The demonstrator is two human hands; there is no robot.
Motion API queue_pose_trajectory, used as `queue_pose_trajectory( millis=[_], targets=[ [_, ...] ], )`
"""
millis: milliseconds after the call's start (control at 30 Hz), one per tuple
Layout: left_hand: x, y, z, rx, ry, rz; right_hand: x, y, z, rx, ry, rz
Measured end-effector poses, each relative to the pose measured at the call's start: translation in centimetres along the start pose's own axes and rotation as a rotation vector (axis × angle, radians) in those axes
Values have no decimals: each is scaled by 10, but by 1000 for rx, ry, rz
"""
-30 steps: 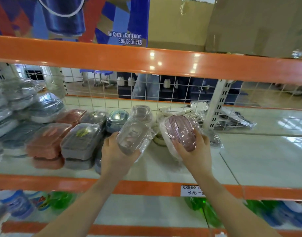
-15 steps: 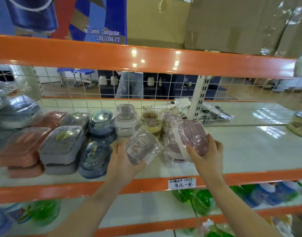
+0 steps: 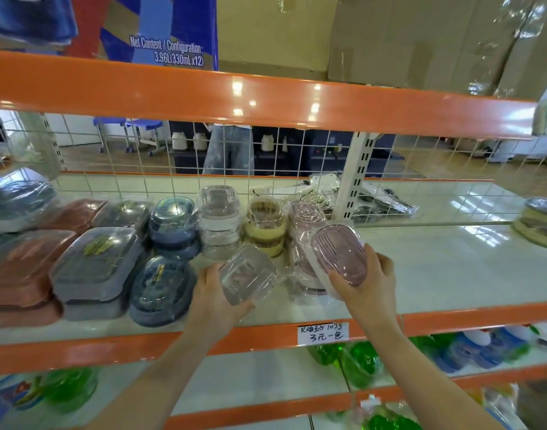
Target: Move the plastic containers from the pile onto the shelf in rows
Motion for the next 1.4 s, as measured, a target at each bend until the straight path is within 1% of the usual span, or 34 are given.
queue_pose_trajectory(
  millis=[133,267,467,600,633,767,900,1033,1100,1133,1200,1300,1400],
  targets=[
    [1,-9,-2,73,82,22,-8,6,6,-25,-15,-13],
    [-4,-17,-1,157,103,49,-18,14,13,-43,-41,-29],
    [-1,-24,1,164,173,71,-26,24,22,-54,-54,-62],
    [8,-32,1,234,344,115,-32,30,30,-62,-56,-55],
    [9,-33,2,234,352,124,-35,32,32,-65,-62,-53],
    [5,-37,8,218,316,131,-44,40,39,-76,-92,-43],
    [-2,-50,11,305,344,131,-53,51,46,-85,-125,-16],
    [-16,-63,16,370,257,58,-56,63,50,-107,-119,-29],
    [-18,-64,18,344,259,51,-57,66,52,-119,-115,-44],
    [-18,-63,18,307,274,54,-57,67,53,-125,-108,-48],
    [-16,-54,19,187,290,78,-55,68,55,-129,-85,-45],
    [-16,-37,20,-5,264,172,-52,67,58,-125,-71,-43],
    [-15,-23,23,-139,247,262,-47,67,61,-148,-57,-77]
  ],
)
Point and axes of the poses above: each hand's wrist, its own z-axis towards the middle knuckle, its own y-axis out of the palm, x = y × z, the point moved 7 cm from there along z, towards the middle knuckle, and after that the axes turned 1 degree about x, right-handed, at the moved point
